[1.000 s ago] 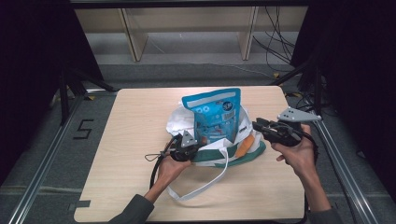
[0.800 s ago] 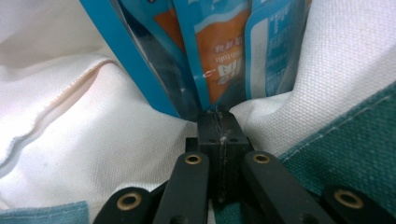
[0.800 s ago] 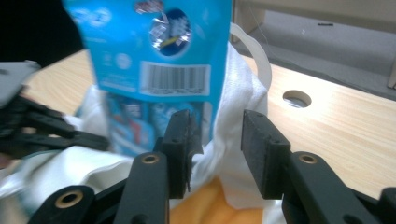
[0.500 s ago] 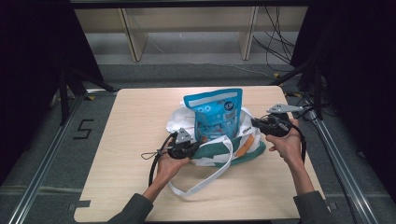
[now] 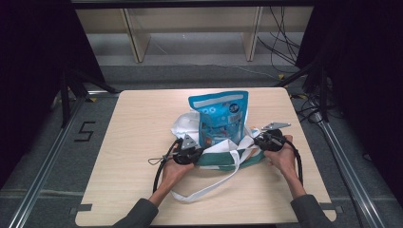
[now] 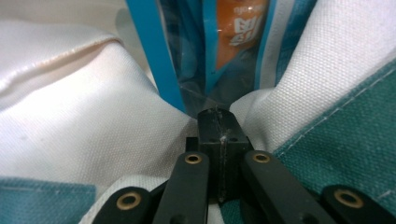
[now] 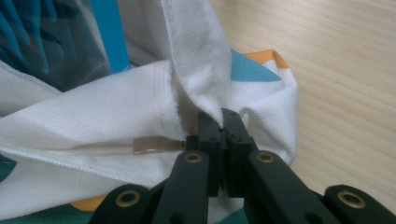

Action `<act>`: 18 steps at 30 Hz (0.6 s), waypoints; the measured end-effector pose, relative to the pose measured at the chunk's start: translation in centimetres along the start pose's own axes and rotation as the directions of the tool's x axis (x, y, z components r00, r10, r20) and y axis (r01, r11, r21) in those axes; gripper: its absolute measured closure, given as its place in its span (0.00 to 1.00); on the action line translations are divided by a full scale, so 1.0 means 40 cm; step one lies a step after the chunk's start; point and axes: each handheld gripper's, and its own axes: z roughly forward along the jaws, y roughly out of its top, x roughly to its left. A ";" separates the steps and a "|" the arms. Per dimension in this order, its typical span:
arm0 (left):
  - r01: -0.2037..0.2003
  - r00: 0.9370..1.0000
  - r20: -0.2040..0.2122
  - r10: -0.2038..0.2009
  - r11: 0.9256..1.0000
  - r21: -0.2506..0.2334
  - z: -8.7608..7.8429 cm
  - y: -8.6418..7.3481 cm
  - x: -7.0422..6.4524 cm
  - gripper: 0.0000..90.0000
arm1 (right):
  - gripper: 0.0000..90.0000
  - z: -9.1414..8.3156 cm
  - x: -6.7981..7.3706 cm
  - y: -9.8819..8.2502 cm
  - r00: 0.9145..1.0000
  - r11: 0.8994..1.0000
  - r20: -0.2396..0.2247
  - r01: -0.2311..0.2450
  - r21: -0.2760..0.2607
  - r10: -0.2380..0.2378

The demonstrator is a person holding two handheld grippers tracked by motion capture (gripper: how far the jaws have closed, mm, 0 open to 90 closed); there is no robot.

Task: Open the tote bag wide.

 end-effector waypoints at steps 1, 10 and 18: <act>-0.031 0.999 -0.017 0.031 0.999 0.013 -0.006 0.006 -0.001 0.99 | 0.99 0.000 -0.001 0.000 1.000 1.000 0.012 0.025 -0.009 -0.025; 0.017 1.000 0.016 -0.015 0.993 -0.114 -0.096 0.081 -0.020 0.88 | 0.83 -0.116 0.012 0.055 0.999 0.990 0.030 0.039 -0.136 -0.035; -0.009 0.990 0.141 0.029 0.990 -0.142 -0.078 0.109 -0.120 0.96 | 0.93 -0.205 0.108 0.061 0.983 0.976 -0.130 0.101 -0.191 -0.127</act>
